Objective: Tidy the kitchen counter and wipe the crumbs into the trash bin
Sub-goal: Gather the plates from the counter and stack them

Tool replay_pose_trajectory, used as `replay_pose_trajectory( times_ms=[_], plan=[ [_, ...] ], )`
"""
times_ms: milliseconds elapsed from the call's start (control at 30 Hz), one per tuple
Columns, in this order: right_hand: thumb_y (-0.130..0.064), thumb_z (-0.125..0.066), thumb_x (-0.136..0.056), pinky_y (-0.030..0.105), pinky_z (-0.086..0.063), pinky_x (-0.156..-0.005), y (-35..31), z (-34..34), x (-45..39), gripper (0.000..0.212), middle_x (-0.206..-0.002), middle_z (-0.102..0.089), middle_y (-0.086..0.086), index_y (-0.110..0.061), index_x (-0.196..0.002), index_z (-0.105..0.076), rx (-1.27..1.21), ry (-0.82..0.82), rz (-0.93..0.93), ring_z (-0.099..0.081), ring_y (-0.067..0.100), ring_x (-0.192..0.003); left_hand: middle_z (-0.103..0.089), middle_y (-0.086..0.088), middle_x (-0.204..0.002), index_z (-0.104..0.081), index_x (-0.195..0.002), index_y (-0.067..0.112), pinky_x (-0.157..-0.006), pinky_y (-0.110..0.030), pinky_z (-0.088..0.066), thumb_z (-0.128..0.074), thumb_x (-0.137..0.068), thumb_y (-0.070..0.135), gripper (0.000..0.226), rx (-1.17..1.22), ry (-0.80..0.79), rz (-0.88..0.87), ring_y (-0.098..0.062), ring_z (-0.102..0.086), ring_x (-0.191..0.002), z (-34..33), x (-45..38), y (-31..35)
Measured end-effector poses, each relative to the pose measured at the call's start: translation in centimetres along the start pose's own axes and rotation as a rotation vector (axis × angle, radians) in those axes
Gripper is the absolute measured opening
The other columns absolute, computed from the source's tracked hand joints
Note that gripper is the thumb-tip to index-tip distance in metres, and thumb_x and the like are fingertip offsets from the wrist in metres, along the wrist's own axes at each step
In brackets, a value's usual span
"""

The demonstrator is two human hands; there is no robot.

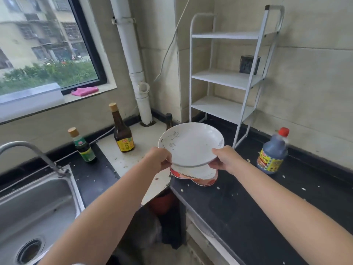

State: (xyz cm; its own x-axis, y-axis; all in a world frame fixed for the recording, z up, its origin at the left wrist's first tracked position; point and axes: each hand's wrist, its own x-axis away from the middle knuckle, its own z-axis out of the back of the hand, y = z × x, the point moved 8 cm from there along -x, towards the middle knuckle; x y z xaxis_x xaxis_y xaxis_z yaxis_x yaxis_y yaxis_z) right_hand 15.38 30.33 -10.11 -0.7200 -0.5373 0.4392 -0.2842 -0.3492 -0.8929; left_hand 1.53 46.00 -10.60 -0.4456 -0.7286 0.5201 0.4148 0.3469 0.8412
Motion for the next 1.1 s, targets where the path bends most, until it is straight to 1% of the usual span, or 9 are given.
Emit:
replay_pose_trajectory(
  times_ms=[100, 233, 300, 400, 533, 700, 833, 933, 1100],
  plan=[
    [-0.012, -0.043, -0.097, 0.026, -0.055, -0.058, 0.0, -0.1, -3.5, 0.036, -0.076, -0.056, 0.013, 0.005, -0.129, -0.041, 0.083, 0.023, 0.010, -0.057, 0.019, -0.061, -0.046, -0.012, -0.075, -0.053, -0.108, -0.005, -0.065, -0.028, -0.053, -0.039, -0.083, -0.020, 0.032, -0.091, 0.021, 0.019, -0.021, -0.053, -0.069, -0.7, -2.9, 0.8],
    [-0.016, -0.044, -0.097, 0.016, -0.049, -0.041, 2.6, 0.3, -7.4, 0.035, -0.071, -0.050, 0.005, 0.003, -0.125, -0.044, 0.213, 0.088, -0.058, -0.054, 0.015, -0.054, -0.040, -0.009, -0.066, -0.045, -0.071, 0.001, -0.066, -0.027, -0.049, -0.046, -0.083, -0.015, 0.020, -0.368, 0.043, 0.085, -0.019, -0.043, -0.058, -1.9, -7.5, -0.3],
    [-0.019, -0.044, -0.096, 0.018, -0.049, -0.046, 3.8, 0.4, -9.3, 0.035, -0.069, -0.049, 0.003, 0.002, -0.124, -0.046, 0.293, 0.113, -0.089, -0.053, 0.014, -0.052, -0.040, -0.009, -0.065, -0.051, -0.086, -0.002, -0.064, -0.026, -0.048, -0.050, -0.083, -0.009, 0.008, -0.521, 0.022, 0.090, -0.021, -0.048, -0.062, -2.7, -9.9, -0.7],
    [-0.022, -0.042, -0.097, 0.023, -0.049, -0.054, 5.5, 0.0, -11.9, 0.037, -0.065, -0.050, 0.003, 0.003, -0.123, -0.047, 0.416, 0.133, -0.142, -0.053, 0.015, -0.050, -0.041, -0.007, -0.069, -0.052, -0.110, -0.001, -0.063, -0.027, -0.044, -0.055, -0.085, -0.004, 0.026, -0.676, -0.079, 0.095, -0.020, -0.050, -0.068, -4.1, -13.7, -1.7],
    [-0.027, -0.041, -0.096, 0.022, -0.045, -0.051, 6.9, -0.6, -13.8, 0.039, -0.065, -0.053, 0.005, 0.003, -0.119, -0.052, 0.594, 0.134, -0.186, -0.053, 0.016, -0.053, -0.038, -0.005, -0.065, -0.052, -0.107, -0.002, -0.045, -0.021, -0.031, -0.059, -0.083, -0.001, 0.025, -0.831, -0.188, 0.110, -0.017, -0.041, -0.058, -4.8, -16.3, -2.8],
    [-0.033, -0.037, -0.096, 0.021, -0.033, -0.045, 8.3, 0.0, -14.5, 0.032, -0.060, -0.046, -0.001, -0.008, -0.087, -0.055, 0.850, 0.165, -0.264, -0.042, 0.010, -0.049, -0.045, -0.002, -0.074, -0.055, -0.117, -0.002, -0.054, -0.021, -0.038, -0.071, -0.079, 0.013, 0.045, -1.057, -0.297, 0.022, -0.021, -0.049, -0.086, -5.8, -18.5, -3.5],
    [-0.038, -0.033, -0.096, 0.022, -0.032, -0.048, 9.7, 0.2, -14.4, 0.040, -0.060, -0.044, -0.003, -0.018, -0.062, -0.037, 0.918, 0.195, -0.352, -0.042, 0.010, -0.052, -0.055, -0.009, -0.108, -0.051, -0.124, 0.002, -0.080, -0.026, -0.050, -0.075, -0.076, 0.030, 0.061, -1.252, -0.331, -0.089, -0.022, -0.055, -0.104, -6.4, -19.7, -3.6],
    [-0.040, -0.030, -0.097, 0.022, -0.031, -0.049, 10.4, 0.1, -14.3, 0.043, -0.062, -0.044, -0.003, -0.018, -0.061, -0.038, 0.927, 0.222, -0.397, -0.047, 0.013, -0.060, -0.052, -0.010, -0.123, -0.044, -0.129, 0.002, -0.097, -0.031, -0.048, -0.076, -0.073, 0.036, 0.073, -1.332, -0.356, -0.174, -0.023, -0.051, -0.115, -6.9, -20.4, -3.4],
    [-0.042, -0.024, -0.098, 0.027, -0.040, -0.065, 9.7, 0.0, -14.1, 0.048, -0.081, -0.059, 0.001, -0.011, -0.097, -0.062, 0.986, 0.302, -0.409, -0.053, 0.019, -0.076, -0.052, -0.010, -0.122, -0.046, -0.127, 0.001, -0.090, -0.027, -0.050, -0.072, -0.077, 0.039, 0.068, -1.431, -0.420, -0.292, -0.021, -0.052, -0.109, -7.5, -20.8, -3.1]
  ],
)
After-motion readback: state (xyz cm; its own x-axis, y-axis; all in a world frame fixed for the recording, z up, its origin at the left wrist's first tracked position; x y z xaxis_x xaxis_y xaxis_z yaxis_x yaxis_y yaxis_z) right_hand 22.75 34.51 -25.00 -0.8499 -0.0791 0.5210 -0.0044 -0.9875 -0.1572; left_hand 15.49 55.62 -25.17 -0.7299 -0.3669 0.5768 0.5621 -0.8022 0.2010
